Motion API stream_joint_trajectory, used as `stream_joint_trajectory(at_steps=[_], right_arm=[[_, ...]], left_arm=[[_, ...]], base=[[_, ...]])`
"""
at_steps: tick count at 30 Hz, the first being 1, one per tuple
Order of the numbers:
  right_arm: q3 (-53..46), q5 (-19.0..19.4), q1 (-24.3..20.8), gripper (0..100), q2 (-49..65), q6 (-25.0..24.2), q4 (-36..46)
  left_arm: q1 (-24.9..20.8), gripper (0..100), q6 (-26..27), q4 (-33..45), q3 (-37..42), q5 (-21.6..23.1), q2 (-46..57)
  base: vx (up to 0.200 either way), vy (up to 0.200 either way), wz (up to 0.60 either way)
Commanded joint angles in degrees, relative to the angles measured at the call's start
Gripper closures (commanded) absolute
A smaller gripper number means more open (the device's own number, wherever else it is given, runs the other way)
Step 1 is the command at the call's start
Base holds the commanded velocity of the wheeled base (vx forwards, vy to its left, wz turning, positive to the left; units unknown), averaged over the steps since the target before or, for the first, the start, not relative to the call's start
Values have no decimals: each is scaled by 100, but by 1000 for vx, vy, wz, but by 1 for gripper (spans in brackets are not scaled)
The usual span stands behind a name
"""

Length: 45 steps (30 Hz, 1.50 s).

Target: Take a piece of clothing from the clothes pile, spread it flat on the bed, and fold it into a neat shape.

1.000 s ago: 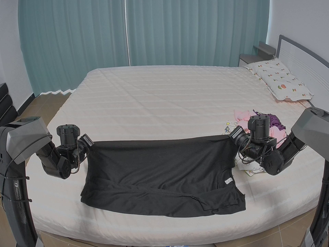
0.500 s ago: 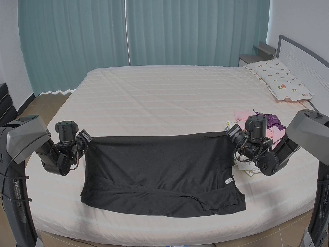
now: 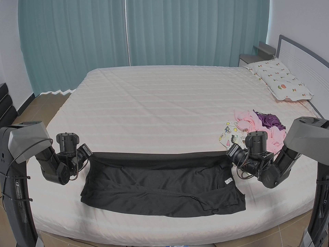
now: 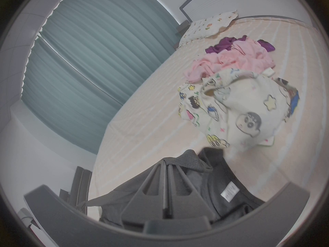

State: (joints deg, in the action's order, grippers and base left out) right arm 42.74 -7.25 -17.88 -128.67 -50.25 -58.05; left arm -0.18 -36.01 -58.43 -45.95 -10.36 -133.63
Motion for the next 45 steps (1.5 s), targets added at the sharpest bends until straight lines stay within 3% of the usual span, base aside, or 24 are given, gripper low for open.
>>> stream_joint_trajectory(at_steps=[1,7,20,21,33,35,40,45], right_arm=[[-521,119,-119,100,-53,59,-48],[-679,145,-216,100,-413,112,-207],[-881,321,-233,100,-747,358,-189],[-917,339,-233,0,-756,358,-198],[-873,356,-128,0,62,367,-145],[-776,497,-101,0,149,376,-136],[-337,664,-101,0,-18,455,4],[200,892,-92,0,-545,877,365]], left_arm=[[9,100,129,-195,543,69,-49],[9,100,428,-345,807,69,-453],[-26,100,516,-345,1079,78,-717],[-34,0,516,-345,1114,78,-717],[1,0,463,-380,1510,61,-356],[80,0,393,-380,1589,87,-163],[256,0,-99,-362,1527,263,65],[282,0,-679,-362,1475,773,118]], base=[[0,0,0],[0,0,0],[0,0,0],[0,0,0],[0,0,0],[0,0,0],[0,0,0],[0,0,0]])
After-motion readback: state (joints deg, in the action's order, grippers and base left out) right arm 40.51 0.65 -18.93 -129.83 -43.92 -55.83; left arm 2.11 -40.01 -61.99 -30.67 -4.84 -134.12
